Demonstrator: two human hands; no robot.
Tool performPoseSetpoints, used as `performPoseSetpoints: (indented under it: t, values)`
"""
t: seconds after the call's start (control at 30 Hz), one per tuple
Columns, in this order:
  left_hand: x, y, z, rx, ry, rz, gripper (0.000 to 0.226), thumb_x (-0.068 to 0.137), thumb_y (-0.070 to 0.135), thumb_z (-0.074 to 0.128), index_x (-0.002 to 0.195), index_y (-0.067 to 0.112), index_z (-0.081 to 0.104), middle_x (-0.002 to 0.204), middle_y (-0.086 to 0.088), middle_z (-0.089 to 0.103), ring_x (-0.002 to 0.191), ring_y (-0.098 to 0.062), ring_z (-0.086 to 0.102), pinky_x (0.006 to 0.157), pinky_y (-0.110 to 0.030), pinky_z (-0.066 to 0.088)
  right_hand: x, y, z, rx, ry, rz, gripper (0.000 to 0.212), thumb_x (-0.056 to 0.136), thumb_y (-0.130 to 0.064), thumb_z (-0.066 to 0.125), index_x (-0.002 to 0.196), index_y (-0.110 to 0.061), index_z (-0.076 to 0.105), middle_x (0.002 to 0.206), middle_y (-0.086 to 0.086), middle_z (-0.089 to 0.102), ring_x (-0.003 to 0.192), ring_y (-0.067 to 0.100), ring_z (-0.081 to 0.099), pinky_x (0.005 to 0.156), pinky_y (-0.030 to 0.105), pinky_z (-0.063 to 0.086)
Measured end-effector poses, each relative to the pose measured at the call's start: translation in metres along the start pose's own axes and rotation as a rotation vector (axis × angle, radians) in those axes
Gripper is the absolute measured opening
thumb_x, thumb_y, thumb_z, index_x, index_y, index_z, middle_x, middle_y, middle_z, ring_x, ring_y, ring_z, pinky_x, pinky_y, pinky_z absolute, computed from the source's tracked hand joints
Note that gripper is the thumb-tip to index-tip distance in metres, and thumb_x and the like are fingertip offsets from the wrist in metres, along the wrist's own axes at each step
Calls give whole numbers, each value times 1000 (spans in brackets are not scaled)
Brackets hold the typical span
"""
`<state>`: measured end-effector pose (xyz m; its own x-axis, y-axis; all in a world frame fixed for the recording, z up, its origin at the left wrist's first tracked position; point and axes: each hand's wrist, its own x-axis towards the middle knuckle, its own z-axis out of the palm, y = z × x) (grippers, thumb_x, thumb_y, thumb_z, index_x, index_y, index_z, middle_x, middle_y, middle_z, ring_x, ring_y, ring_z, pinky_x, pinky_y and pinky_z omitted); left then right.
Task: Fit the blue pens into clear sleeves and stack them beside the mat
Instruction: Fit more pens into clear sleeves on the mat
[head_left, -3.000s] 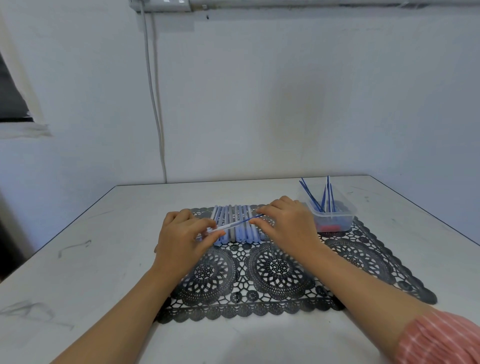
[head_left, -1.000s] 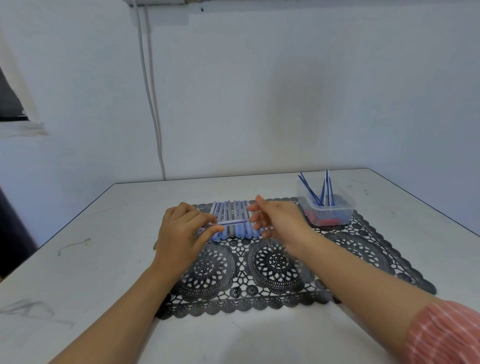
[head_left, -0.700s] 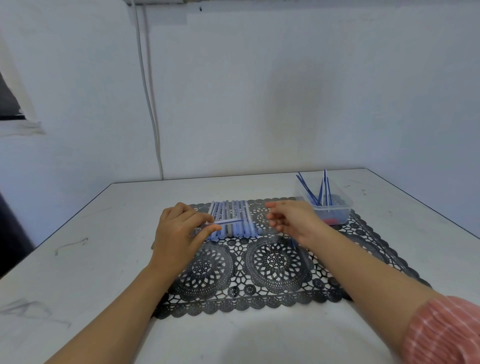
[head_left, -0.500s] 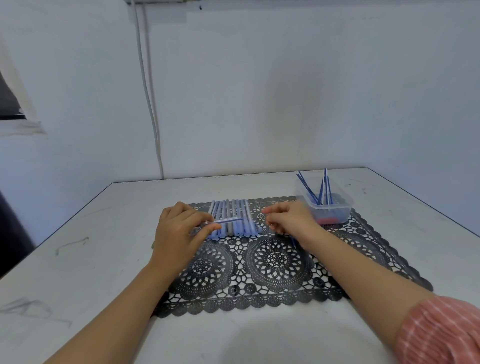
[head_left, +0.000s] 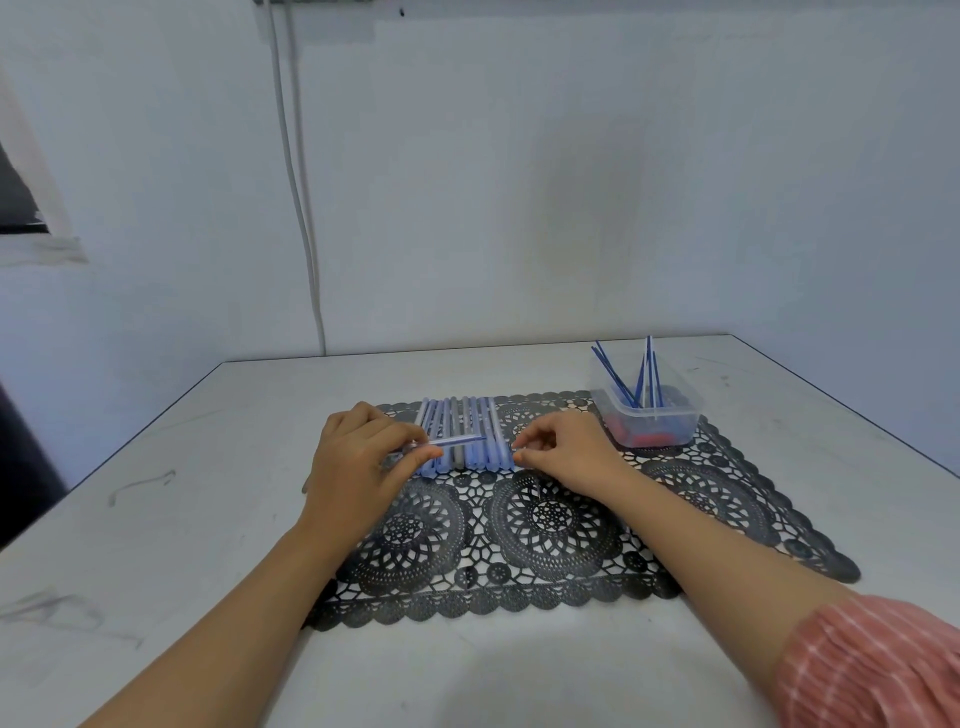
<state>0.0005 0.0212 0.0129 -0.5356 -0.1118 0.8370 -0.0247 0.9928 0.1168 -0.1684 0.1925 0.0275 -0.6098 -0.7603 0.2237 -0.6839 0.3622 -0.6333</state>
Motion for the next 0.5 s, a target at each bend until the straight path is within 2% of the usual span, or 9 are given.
performPoseSetpoints:
  t: [0.13,0.27,0.43,0.5]
  values:
    - [-1,-1,1,5,-12,-7,34,81,51,58,81,19,72,70,13,63,74,-9,48,73,-30,36,-3,-5,1,149,121,-70,10,78,-9,66,85,-17,68,72,-6,62,63,2,52,59,10,43]
    - [-1,-1,2,17,-29,-6,34,81,52,58,80,20,72,68,14,61,73,-9,46,71,-32,38,-8,-13,5,258,140,-131,16,76,-1,63,79,-17,64,68,-7,59,55,-5,48,58,10,44]
    - [-2,-2,2,45,-43,-13,38,81,55,54,79,21,72,67,13,60,72,-9,44,69,-32,36,-9,-12,12,299,86,-189,25,80,-3,63,97,-18,71,76,-5,65,61,0,49,61,13,45]
    - [-2,-2,2,59,-49,-12,40,81,56,52,79,21,71,67,13,60,72,-9,44,69,-32,36,-9,-10,11,265,84,-218,25,79,-3,64,98,-17,73,78,-6,66,63,4,52,61,13,46]
